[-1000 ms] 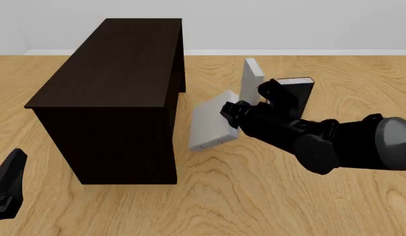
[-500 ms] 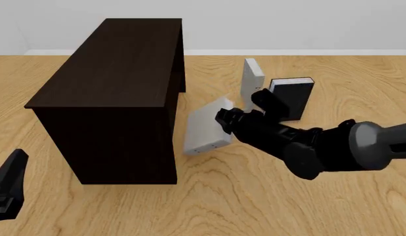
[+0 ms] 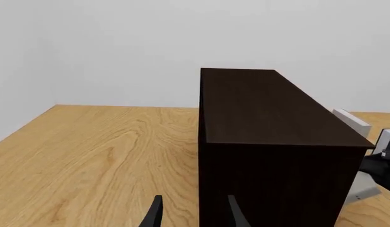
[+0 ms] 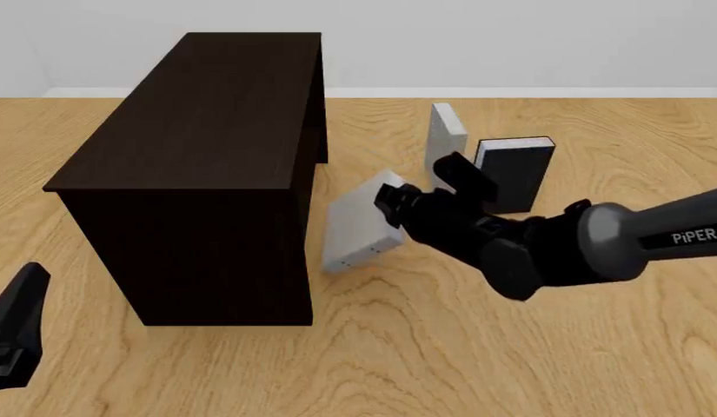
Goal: Pick up the book on the right and place it under the cabinet shelf.
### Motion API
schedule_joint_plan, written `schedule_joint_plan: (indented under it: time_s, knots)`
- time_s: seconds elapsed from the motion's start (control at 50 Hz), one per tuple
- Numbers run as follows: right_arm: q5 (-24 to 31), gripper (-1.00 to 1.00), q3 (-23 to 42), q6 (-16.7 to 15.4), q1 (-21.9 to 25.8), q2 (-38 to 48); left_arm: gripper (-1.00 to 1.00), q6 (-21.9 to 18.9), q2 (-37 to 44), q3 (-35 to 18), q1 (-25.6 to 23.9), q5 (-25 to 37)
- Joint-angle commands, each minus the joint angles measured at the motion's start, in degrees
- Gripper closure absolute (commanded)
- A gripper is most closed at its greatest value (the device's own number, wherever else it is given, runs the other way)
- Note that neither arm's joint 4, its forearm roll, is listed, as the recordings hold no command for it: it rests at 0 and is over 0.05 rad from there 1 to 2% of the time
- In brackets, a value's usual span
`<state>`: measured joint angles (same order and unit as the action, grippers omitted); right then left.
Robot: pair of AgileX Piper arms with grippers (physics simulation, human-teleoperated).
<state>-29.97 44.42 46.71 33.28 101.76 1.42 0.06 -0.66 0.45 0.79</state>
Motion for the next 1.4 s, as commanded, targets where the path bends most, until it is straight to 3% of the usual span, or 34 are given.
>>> schedule_joint_plan:
  time_s: [0.02, 1.4]
  knots:
    - [0.34, 1.00, 2.17, 0.78, -0.82, 2.50, -1.00, -0.02, -0.01, -0.06, -0.06, 0.07]
    - [2.67, 1.00, 4.54, -5.61, -7.44, 12.70, -1.00, -0.61, -0.02, -0.61, -0.79, 0.57]
